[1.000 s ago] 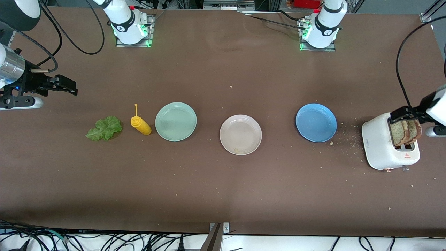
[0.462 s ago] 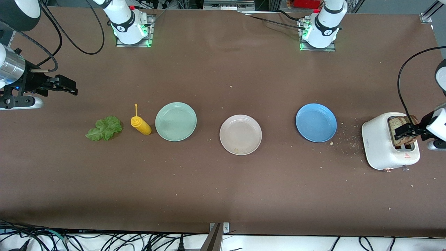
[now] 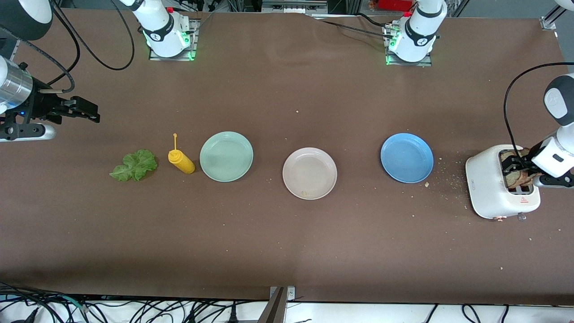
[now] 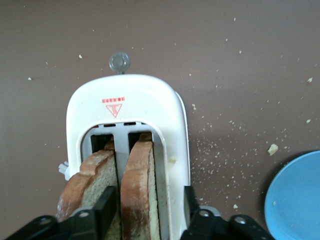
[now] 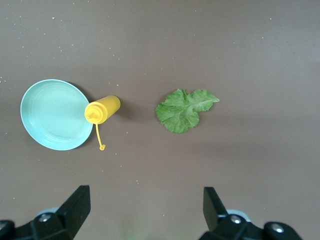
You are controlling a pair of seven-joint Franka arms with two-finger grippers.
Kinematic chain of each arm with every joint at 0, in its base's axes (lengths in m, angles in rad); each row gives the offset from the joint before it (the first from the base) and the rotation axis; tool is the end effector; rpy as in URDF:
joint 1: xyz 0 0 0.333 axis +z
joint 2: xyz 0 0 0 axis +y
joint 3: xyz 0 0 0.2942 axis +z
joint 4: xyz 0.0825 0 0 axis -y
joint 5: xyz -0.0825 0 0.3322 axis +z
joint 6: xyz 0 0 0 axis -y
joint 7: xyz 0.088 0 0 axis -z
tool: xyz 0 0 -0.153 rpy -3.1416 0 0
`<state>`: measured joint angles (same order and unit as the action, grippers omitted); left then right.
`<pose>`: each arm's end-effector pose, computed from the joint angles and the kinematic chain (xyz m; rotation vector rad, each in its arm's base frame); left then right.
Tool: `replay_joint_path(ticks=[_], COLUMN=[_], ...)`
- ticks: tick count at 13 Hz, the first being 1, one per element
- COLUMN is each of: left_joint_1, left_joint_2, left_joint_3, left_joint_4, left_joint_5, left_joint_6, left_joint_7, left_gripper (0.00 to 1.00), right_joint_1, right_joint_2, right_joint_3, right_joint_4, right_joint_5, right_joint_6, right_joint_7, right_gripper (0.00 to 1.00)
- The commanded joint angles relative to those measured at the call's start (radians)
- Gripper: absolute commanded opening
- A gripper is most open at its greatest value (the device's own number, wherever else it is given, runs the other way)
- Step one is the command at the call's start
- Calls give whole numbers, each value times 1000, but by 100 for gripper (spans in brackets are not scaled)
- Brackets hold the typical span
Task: Make sandwich in beige plate with both arms
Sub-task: 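Grasp the bread slice and lift it from the toaster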
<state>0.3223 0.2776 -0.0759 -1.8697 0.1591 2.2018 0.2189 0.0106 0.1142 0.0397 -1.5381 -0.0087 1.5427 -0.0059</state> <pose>0.5594 0.1542 0.3344 -3.0197 0.0897 -0.0438 0.5235 0.0241 0.5094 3.1291 0.0883 -0.1714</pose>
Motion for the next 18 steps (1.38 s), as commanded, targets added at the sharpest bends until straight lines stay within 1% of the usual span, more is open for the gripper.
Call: replay_joint_path(ticks=[1,4,6,8,10,12,15,16,18], left_joint_1=[14,18,17,8,4,3,-2,-5,-6], left_joint_2=[-37,-38,-38,-38,-38,-37,-37,-37,-37], left_joint_3=[-9,-9,-13,-19,-36,-74,-149,-174,-240], left_joint_4=[-23,10,47,111,208,288,371,386,386], left_joint_5=[33,33,33,34,36,37,37,31,19], left_joint_6=[-37,-51,-101,-173,-282,-374,-448,-458,-459], left_joint_7=[22,7,-3,-3,-3,-3,-1,-3,-3], left_gripper=[0,0,0,0,0,0,0,0,0], right_joint_1=[-1,-1,-1,-1,-1,-1,-1,-1,-1], right_joint_2=[7,5,5,7,5,7,7,7,7], right_joint_3=[3,3,3,3,3,3,3,3,3], right_joint_4=[13,13,13,13,13,13,13,13,13], right_joint_5=[-7,-7,-7,-7,-7,-7,-7,-7,-7], right_joint_6=[-1,-1,-1,-1,-1,-1,-1,-1,-1], right_joint_7=[3,3,3,3,4,3,3,3,3], right_gripper=[100,100,100,100,100,100,100,100,100])
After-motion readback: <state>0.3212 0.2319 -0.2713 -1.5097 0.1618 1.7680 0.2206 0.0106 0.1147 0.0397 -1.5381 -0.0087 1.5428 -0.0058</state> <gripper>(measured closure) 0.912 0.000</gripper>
